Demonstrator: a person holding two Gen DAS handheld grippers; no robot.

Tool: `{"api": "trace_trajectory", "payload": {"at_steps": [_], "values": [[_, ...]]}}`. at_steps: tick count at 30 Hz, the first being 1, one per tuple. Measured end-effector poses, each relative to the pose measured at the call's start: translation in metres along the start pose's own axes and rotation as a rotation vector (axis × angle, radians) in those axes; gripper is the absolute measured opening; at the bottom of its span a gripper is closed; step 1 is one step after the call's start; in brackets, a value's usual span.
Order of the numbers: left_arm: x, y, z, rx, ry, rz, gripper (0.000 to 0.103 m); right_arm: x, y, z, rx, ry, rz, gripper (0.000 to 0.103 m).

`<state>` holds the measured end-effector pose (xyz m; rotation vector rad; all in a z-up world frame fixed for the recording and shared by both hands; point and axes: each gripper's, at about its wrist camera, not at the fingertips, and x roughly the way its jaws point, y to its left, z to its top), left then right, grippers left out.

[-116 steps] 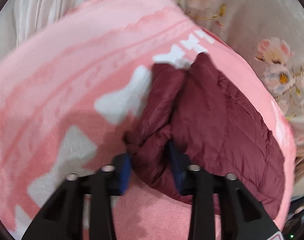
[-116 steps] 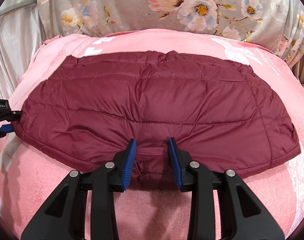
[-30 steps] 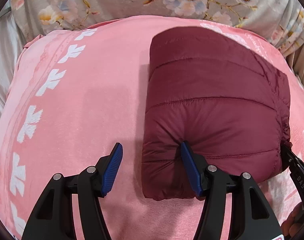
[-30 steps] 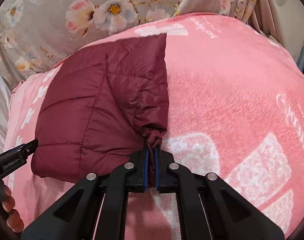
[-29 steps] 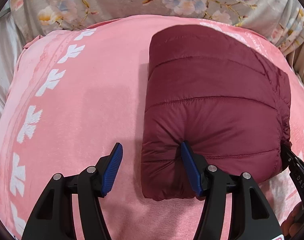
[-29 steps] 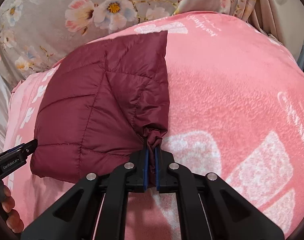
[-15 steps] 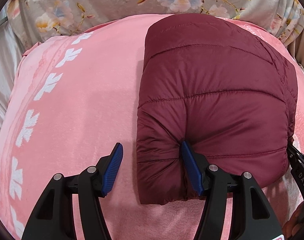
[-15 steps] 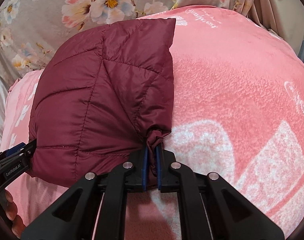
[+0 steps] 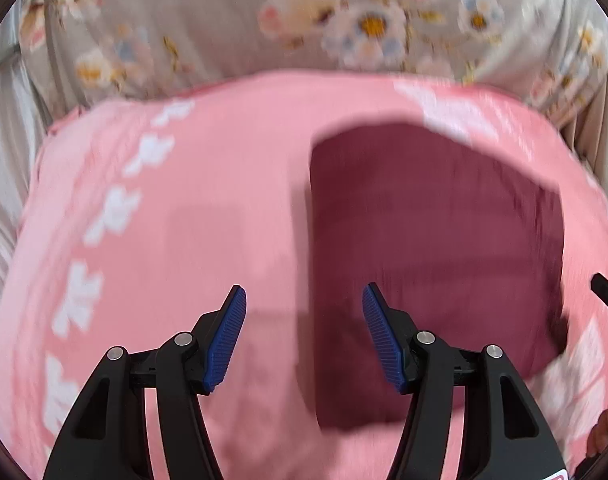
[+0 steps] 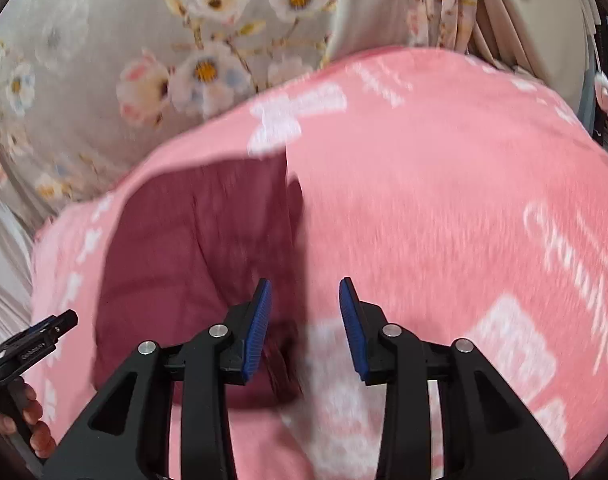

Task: Fold large clothes

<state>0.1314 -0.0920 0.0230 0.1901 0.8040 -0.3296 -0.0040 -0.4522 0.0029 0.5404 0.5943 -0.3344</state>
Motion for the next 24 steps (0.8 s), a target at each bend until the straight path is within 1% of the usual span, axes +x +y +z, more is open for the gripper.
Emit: {"api": "trace_trajectory", "payload": {"at_steps": [2, 4, 5, 8, 10, 12, 14, 15, 16, 19, 24], "values": [[0.000, 0.000, 0.026, -0.015, -0.024, 0.008, 0.059, 0.005, 0.007, 0.027, 0.020, -0.020, 0.036, 0.041], [0.007, -0.005, 0.055, -0.037, -0.035, 0.016, 0.059, 0.024, 0.017, 0.048, 0.020, -0.022, 0.040, 0.058], [0.013, -0.008, 0.066, -0.044, -0.030, 0.015, 0.059, 0.033, 0.021, 0.054, 0.026, -0.011, 0.047, 0.060], [0.041, -0.020, 0.096, -0.063, 0.010, 0.000, 0.059, 0.073, 0.023, 0.068, 0.091, 0.049, 0.057, 0.060], [0.063, -0.031, 0.108, -0.070, 0.036, 0.004, 0.059, 0.096, 0.022, 0.069, 0.142, 0.081, 0.025, 0.060], [0.080, -0.040, 0.112, -0.065, 0.056, 0.007, 0.059, 0.117, 0.019, 0.064, 0.193, 0.132, 0.022, 0.060], [0.103, -0.053, 0.110, -0.041, 0.090, 0.009, 0.059, 0.137, 0.020, 0.055, 0.207, 0.179, 0.071, 0.048], [0.113, -0.058, 0.107, -0.027, 0.104, 0.016, 0.058, 0.145, 0.024, 0.049, 0.189, 0.189, 0.076, 0.039], [0.121, -0.063, 0.104, -0.013, 0.109, 0.034, 0.058, 0.148, 0.027, 0.044, 0.160, 0.184, 0.066, 0.033], [0.137, -0.073, 0.091, 0.028, 0.073, 0.086, 0.059, 0.156, 0.035, 0.036, 0.061, 0.155, 0.018, 0.030], [0.146, -0.080, 0.084, 0.042, 0.036, 0.125, 0.059, 0.167, 0.037, 0.029, 0.009, 0.137, -0.018, 0.030]]}}
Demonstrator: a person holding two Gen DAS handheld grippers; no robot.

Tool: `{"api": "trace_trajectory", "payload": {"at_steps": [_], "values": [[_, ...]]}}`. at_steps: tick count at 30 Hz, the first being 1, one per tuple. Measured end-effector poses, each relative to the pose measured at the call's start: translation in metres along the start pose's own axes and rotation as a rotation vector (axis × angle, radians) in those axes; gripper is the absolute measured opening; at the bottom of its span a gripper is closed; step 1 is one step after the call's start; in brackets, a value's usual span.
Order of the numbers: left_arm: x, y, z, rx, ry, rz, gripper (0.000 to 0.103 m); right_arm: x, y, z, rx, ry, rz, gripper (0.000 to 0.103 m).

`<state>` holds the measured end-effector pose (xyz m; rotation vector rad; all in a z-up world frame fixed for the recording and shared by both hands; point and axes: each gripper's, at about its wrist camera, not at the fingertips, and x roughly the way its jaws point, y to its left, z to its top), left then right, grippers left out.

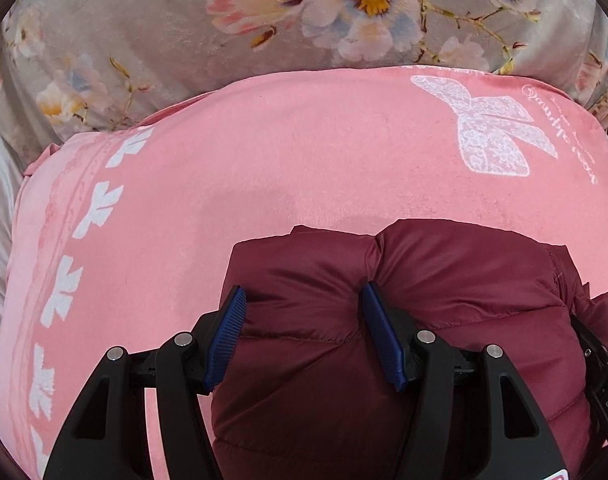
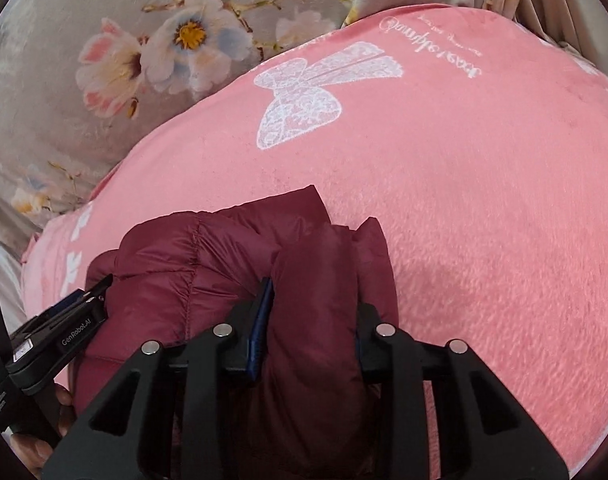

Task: Fold large clothes

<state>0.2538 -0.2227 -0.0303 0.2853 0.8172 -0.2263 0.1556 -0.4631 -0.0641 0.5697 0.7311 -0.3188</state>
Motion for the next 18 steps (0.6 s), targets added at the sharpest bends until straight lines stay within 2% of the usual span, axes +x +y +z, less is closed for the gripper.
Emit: {"api": "trace_trajectory", "payload": {"at_steps": [4, 18], "values": [[0.007, -0.001, -0.002, -0.019, -0.017, 0.006, 0.059, 0.007, -0.001, -0.002, -0.009, -0.015, -0.002, 0.031], [0.015, -0.010, -0.008, -0.017, -0.085, 0.079, 0.059, 0.013, 0.011, -0.007, -0.076, -0.059, -0.086, 0.031]]}}
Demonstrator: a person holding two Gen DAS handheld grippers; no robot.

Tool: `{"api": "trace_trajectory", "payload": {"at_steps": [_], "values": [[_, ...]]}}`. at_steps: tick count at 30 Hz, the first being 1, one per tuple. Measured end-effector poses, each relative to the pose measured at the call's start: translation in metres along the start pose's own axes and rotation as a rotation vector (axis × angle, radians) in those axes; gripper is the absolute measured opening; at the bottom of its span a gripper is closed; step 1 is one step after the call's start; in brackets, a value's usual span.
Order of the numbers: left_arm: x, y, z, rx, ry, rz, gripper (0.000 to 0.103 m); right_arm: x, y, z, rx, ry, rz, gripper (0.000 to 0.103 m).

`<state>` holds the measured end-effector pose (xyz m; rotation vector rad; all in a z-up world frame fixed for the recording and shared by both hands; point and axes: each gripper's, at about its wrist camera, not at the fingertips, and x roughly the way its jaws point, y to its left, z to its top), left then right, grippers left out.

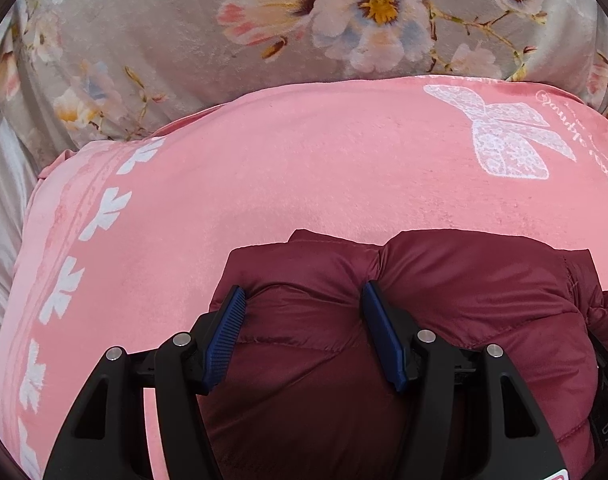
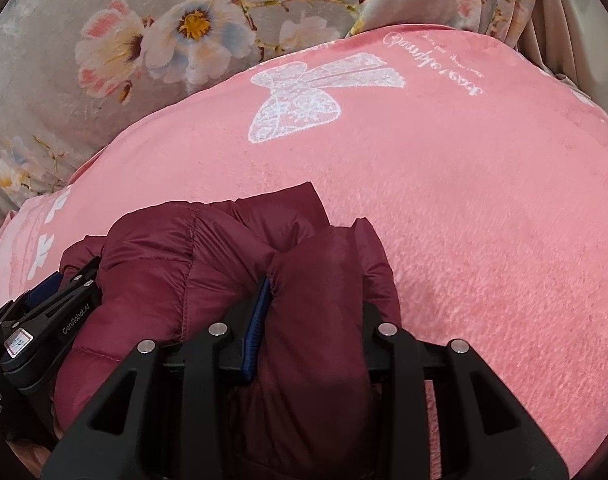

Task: Fold large clothes

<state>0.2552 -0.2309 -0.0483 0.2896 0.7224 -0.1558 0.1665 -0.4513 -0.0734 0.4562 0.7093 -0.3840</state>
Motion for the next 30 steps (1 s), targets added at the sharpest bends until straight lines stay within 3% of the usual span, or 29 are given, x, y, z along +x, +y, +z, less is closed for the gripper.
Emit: {"api": "trace_trajectory", "payload": {"at_steps": [6, 9, 11, 15, 18, 22, 25, 30], "values": [[0.001, -0.002, 0.001, -0.001, 0.001, 0.005, 0.059, 0.002, -0.002, 0.001, 0.015, 0.004, 0.022, 0.033], [-0.002, 0.002, 0.002, -0.001, 0.010, -0.022, 0.060, -0.002, -0.018, 0.004, 0.077, 0.031, 0.111, 0.034], [-0.017, 0.011, 0.001, 0.022, 0.020, -0.048, 0.061, -0.033, -0.030, 0.001, 0.114, 0.017, 0.118, 0.037], [-0.069, 0.031, -0.019, 0.043, 0.024, -0.088, 0.061, -0.095, -0.035, -0.019, 0.042, -0.057, 0.053, 0.042], [-0.094, 0.035, -0.042, 0.057, 0.047, -0.099, 0.061, -0.116, -0.034, -0.049, 0.004, -0.019, 0.038, 0.038], [-0.104, 0.038, -0.079, 0.025, 0.145, -0.153, 0.061, -0.120, -0.029, -0.088, -0.030, 0.032, 0.024, 0.025], [-0.111, 0.036, -0.092, 0.026, 0.142, -0.131, 0.061, -0.112, -0.024, -0.104, -0.063, 0.061, 0.006, 0.019], [-0.116, 0.032, -0.103, 0.036, 0.130, -0.104, 0.062, -0.107, -0.022, -0.115, -0.079, 0.052, -0.014, 0.019]]}}
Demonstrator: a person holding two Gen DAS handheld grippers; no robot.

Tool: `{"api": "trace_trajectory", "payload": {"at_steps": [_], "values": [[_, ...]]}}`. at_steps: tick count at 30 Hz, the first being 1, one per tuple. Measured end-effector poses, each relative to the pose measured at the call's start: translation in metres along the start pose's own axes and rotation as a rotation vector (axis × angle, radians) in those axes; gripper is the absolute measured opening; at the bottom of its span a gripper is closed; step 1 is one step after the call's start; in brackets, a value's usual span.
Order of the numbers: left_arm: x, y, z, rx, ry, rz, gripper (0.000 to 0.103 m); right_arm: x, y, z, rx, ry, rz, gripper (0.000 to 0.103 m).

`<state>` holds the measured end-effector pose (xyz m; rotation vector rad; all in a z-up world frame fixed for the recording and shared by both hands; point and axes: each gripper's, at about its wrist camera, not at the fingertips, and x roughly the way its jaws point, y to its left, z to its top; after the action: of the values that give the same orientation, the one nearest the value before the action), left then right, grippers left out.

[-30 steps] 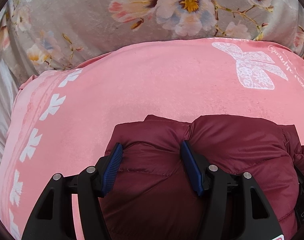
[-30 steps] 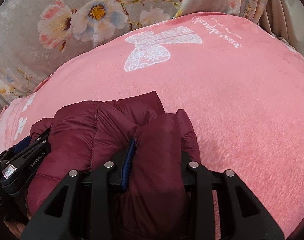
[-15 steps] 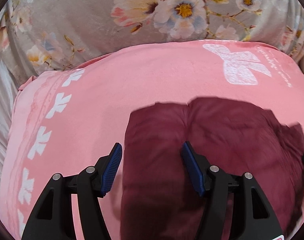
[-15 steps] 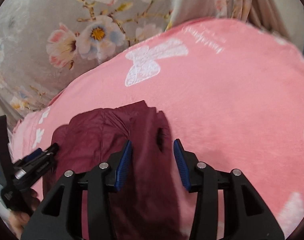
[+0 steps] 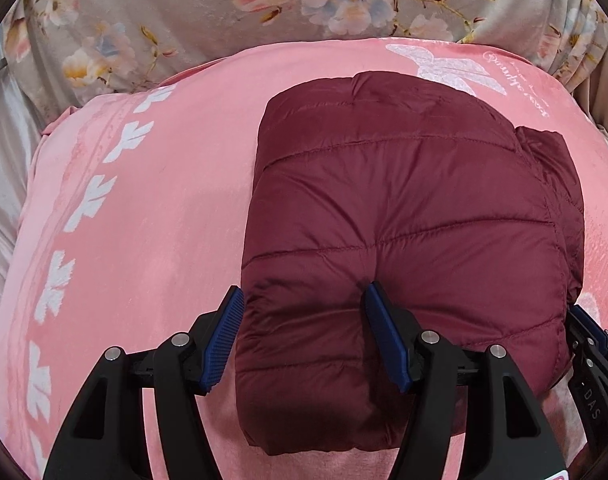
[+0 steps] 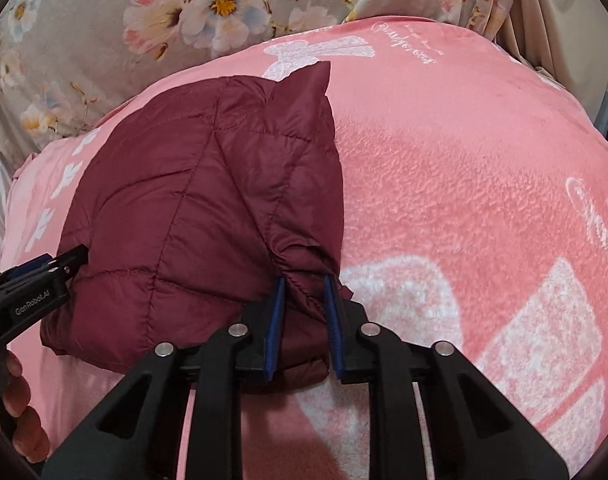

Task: Fold large clothes

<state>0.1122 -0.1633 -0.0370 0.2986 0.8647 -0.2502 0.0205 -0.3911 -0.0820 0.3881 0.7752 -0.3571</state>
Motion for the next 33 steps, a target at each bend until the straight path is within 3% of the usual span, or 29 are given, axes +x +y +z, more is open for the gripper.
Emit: {"api": "trace_trajectory", "payload": {"at_steps": [26, 30, 33], "values": [[0.006, -0.012, -0.020, 0.032, -0.103, 0.081, 0.063, 0.001, 0.000, -0.009, -0.003, -0.048, -0.002, 0.019], [0.005, -0.012, -0.019, 0.030, -0.092, 0.069, 0.063, 0.000, -0.006, -0.007, 0.019, -0.045, 0.023, 0.020], [-0.001, -0.003, -0.014, 0.025, -0.043, 0.032, 0.063, -0.008, -0.010, -0.002, 0.045, -0.016, 0.013, 0.027]]}}
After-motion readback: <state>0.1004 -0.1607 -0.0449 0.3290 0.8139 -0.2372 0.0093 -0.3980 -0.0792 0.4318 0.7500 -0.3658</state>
